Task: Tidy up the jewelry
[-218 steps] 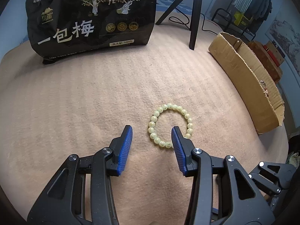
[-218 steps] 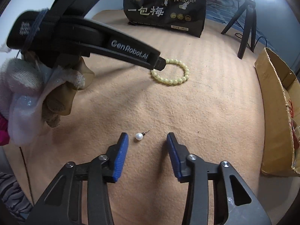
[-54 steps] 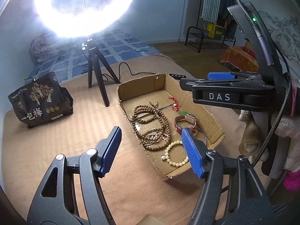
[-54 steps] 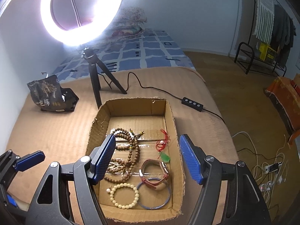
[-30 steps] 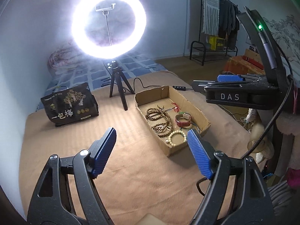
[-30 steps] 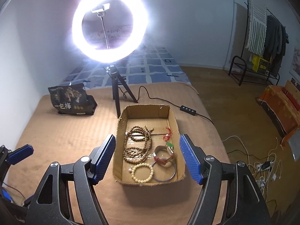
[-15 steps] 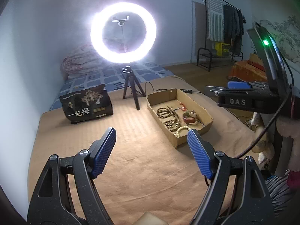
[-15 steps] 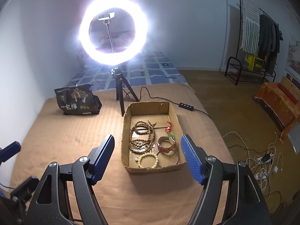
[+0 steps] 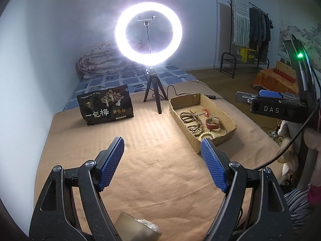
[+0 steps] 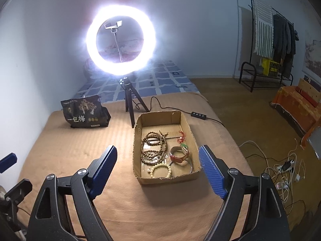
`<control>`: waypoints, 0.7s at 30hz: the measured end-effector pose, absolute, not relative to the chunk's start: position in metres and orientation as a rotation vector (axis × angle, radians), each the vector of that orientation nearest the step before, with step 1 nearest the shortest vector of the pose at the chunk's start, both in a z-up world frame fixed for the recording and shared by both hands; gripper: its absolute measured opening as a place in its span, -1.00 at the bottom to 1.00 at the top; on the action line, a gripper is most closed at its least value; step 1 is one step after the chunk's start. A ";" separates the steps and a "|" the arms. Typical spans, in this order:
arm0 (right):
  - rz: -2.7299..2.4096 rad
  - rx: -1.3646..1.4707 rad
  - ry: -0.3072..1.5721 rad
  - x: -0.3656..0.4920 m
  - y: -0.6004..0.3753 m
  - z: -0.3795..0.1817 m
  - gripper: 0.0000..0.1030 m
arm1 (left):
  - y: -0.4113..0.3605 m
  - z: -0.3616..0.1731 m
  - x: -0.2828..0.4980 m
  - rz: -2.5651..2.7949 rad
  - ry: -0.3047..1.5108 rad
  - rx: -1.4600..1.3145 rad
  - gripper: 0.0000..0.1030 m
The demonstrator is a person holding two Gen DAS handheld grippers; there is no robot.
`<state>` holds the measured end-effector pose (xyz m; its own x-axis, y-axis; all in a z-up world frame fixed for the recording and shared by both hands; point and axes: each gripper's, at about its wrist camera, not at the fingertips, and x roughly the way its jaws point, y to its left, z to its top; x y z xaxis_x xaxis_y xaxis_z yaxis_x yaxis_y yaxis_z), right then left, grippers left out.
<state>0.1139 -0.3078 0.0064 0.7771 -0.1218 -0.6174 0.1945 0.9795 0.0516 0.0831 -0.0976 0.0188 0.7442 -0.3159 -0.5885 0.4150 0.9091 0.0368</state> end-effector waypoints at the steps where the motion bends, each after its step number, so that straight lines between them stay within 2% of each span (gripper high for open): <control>1: -0.170 0.110 0.663 0.114 -0.306 0.005 0.62 | -0.097 0.019 0.083 -0.398 0.615 0.169 0.60; 3: -0.166 0.099 0.674 0.116 -0.304 0.003 0.62 | -0.097 0.019 0.083 -0.400 0.616 0.163 0.75; 4: -0.166 0.094 0.679 0.116 -0.302 0.001 0.62 | -0.097 0.020 0.083 -0.400 0.615 0.156 0.76; 21: -0.169 0.101 0.678 0.114 -0.304 0.001 0.62 | -0.096 0.019 0.084 -0.400 0.627 0.155 0.77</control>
